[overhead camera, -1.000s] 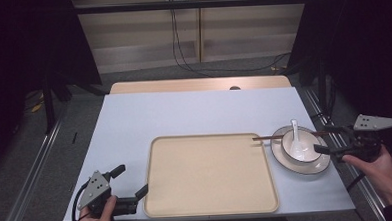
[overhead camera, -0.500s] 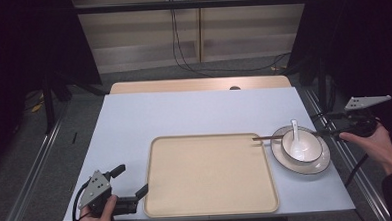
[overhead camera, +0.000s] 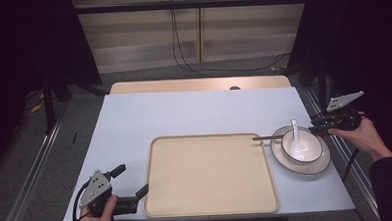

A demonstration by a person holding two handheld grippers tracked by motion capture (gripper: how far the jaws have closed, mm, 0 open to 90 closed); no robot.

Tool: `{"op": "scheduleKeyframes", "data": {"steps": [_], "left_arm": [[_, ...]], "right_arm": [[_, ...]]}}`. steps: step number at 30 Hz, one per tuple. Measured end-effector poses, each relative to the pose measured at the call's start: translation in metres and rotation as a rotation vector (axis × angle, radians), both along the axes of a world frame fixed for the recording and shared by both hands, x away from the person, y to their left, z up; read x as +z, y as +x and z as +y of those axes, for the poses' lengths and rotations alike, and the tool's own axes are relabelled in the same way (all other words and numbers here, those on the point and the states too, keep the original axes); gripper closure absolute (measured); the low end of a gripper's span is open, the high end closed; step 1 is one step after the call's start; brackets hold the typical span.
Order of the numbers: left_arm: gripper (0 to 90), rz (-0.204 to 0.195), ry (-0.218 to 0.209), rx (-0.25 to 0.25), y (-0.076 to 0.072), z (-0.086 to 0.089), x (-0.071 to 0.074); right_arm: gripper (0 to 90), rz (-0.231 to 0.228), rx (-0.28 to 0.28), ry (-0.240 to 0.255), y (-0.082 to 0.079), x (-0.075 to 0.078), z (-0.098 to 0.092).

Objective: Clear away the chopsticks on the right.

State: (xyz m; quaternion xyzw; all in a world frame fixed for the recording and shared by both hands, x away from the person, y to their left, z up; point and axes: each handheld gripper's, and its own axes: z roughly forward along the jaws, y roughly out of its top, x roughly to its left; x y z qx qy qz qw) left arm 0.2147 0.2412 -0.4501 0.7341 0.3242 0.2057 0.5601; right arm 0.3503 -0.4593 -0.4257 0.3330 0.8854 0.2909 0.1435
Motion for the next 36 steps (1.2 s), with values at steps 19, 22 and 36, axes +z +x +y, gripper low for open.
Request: {"op": "scheduleKeyframes", "data": {"steps": [19,22,36], "left_arm": [[1.3,-0.001,-0.001,0.005,0.001,0.002,0.0],[1.4,0.001,-0.003,0.002,0.001,0.002,-0.001],[1.4,0.001,0.002,0.007,0.001,0.002,-0.001]], "right_arm": [[71.1,0.037,0.03,-0.02,0.008,-0.008,0.003],[67.4,0.001,0.076,-0.044,0.01,-0.011,0.008],[80.0,-0.016,0.14,-0.08,0.012,-0.022,0.006]]}}
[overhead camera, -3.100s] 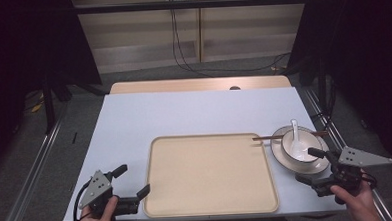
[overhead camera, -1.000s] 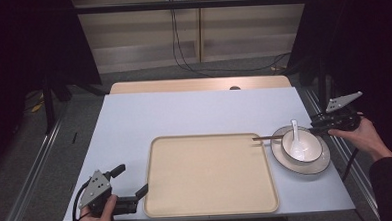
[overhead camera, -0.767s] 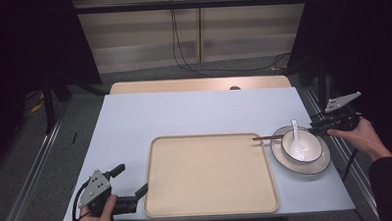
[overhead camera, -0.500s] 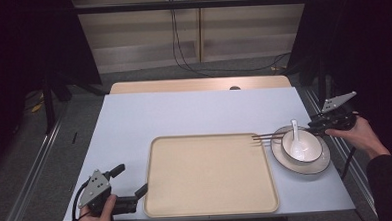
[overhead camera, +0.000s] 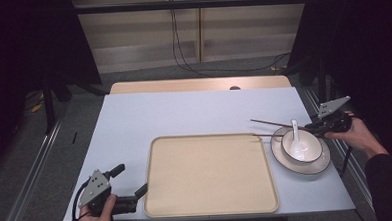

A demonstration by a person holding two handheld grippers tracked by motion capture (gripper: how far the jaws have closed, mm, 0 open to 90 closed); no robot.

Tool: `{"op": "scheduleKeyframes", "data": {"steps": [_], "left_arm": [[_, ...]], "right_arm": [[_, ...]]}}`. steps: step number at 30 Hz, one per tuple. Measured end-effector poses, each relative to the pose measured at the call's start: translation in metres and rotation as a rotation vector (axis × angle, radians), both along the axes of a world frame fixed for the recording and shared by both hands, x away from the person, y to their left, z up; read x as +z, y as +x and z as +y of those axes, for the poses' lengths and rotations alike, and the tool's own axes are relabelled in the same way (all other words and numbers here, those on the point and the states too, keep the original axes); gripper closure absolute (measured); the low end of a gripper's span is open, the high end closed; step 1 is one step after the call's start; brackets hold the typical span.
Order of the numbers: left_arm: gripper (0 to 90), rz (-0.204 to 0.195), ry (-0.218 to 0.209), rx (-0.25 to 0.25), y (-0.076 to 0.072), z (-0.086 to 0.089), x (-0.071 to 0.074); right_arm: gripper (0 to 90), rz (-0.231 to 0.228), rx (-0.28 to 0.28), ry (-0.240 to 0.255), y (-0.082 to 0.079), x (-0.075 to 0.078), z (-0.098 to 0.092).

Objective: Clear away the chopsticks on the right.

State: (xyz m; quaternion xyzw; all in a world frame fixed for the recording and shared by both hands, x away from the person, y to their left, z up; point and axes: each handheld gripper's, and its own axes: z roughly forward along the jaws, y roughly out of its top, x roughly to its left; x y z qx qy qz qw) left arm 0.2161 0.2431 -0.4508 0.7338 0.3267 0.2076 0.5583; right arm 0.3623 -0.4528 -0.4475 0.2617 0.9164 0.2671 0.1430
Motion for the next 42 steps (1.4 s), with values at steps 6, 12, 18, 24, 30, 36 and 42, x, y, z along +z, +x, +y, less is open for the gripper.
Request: {"op": "scheduleKeyframes", "data": {"steps": [6,12,18,24,30,36,42], "left_arm": [[1.4,-0.004,0.006,0.004,0.0,0.0,0.0],[1.4,-0.004,0.008,0.002,0.0,0.0,0.0],[1.4,-0.005,0.022,-0.003,0.0,-0.001,0.0],[1.3,-0.01,0.018,-0.003,0.0,-0.001,0.001],[1.3,-0.001,0.021,-0.004,0.0,-0.001,0.0],[1.4,-0.005,0.011,-0.002,-0.002,-0.001,0.001],[1.4,-0.006,0.007,-0.003,-0.002,0.0,0.001]], "right_arm": [[84.7,0.031,-0.026,0.029,0.003,0.005,-0.003],[84.9,0.057,-0.063,0.054,0.002,0.005,-0.006],[84.9,0.056,-0.09,0.089,0.001,0.007,-0.007],[84.9,0.053,-0.128,0.117,0.001,0.014,-0.008],[84.9,0.069,-0.195,0.162,0.0,0.022,-0.006],[84.9,0.064,-0.232,0.224,-0.008,0.037,-0.003],[84.9,0.072,-0.278,0.236,-0.022,0.042,0.005]]}}
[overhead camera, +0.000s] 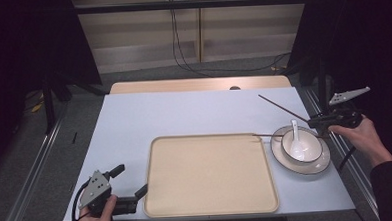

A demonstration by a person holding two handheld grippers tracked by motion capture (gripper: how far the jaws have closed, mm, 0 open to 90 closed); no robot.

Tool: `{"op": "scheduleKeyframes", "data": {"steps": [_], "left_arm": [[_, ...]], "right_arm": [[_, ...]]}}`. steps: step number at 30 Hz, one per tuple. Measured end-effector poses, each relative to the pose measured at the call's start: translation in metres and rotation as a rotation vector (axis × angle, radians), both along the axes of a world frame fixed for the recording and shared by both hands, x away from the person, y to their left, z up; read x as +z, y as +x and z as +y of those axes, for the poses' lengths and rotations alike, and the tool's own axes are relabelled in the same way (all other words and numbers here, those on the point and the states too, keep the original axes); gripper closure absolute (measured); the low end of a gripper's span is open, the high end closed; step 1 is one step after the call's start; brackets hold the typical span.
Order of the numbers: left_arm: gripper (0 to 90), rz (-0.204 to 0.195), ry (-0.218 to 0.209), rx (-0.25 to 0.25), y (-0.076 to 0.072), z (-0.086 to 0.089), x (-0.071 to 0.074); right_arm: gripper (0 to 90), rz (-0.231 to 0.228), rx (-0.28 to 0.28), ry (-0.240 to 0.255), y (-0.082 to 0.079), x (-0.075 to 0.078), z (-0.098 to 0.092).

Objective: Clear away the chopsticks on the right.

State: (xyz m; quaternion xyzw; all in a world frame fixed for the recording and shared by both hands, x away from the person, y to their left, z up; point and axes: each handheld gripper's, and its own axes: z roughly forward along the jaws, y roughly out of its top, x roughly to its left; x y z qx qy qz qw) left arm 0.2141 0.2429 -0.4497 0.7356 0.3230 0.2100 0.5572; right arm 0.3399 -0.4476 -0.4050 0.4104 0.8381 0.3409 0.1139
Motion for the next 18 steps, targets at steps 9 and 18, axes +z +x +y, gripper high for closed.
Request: {"op": "scheduleKeyframes", "data": {"steps": [9,18], "left_arm": [[1.4,-0.001,-0.001,0.0,0.0,0.001,0.0],[1.4,-0.005,-0.002,0.003,0.0,0.001,0.0]], "right_arm": [[84.9,-0.033,-0.065,0.11,-0.025,0.014,-0.007],[84.8,-0.002,-0.148,0.199,-0.048,0.02,0.006]]}}
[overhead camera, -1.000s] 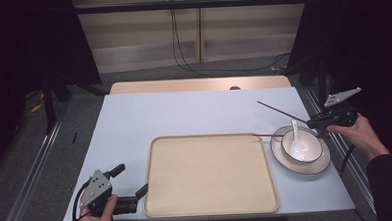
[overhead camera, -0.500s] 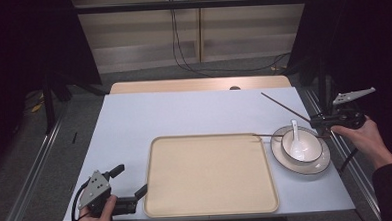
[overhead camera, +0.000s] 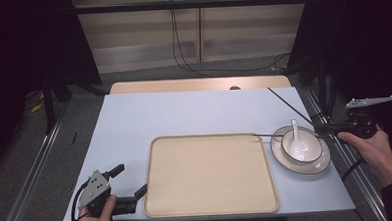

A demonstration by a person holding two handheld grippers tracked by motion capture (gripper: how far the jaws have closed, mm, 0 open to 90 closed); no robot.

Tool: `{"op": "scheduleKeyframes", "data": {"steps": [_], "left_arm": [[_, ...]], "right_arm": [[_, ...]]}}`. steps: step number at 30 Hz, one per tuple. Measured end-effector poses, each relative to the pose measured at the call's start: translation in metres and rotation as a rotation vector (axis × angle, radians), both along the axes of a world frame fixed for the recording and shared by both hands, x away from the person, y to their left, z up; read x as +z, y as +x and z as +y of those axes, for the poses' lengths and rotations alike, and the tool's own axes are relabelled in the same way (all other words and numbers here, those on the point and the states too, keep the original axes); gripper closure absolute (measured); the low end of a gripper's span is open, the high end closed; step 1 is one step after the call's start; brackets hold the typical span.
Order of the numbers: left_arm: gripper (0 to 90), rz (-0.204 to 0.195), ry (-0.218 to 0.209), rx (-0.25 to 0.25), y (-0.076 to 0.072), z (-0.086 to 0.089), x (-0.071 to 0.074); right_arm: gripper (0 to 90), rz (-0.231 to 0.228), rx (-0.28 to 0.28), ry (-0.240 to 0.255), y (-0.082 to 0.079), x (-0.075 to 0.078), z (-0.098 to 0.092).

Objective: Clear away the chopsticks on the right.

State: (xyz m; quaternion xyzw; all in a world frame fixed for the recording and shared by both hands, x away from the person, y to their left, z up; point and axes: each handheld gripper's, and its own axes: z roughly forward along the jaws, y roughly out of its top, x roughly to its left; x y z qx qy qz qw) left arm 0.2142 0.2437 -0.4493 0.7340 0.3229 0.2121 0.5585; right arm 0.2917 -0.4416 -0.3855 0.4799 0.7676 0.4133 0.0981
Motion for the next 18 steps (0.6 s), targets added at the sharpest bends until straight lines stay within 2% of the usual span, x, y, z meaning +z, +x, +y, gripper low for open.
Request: {"op": "scheduleKeyframes", "data": {"steps": [2,4,6,10,12,18], "left_arm": [[1.4,0.0,-0.011,0.001,0.0,0.0,0.0],[1.4,-0.003,0.0,-0.003,0.0,0.001,0.0],[1.4,-0.004,-0.003,-0.005,0.0,0.001,0.001],[1.4,-0.004,-0.005,-0.004,0.0,0.001,0.001],[1.4,-0.004,0.0,-0.004,0.0,0.001,0.0],[1.5,-0.007,-0.003,0.004,0.0,0.002,0.001]], "right_arm": [[84.9,-0.012,0.008,0.019,-0.006,0.003,0.005],[84.9,-0.013,0.006,0.034,-0.013,0.005,0.01],[84.9,0.0,-0.008,0.058,-0.023,0.006,0.019],[84.8,0.012,-0.021,0.077,-0.033,0.004,0.027],[84.8,0.019,-0.009,0.06,-0.039,0.003,0.035],[84.8,0.027,-0.043,0.127,-0.053,-0.004,0.054]]}}
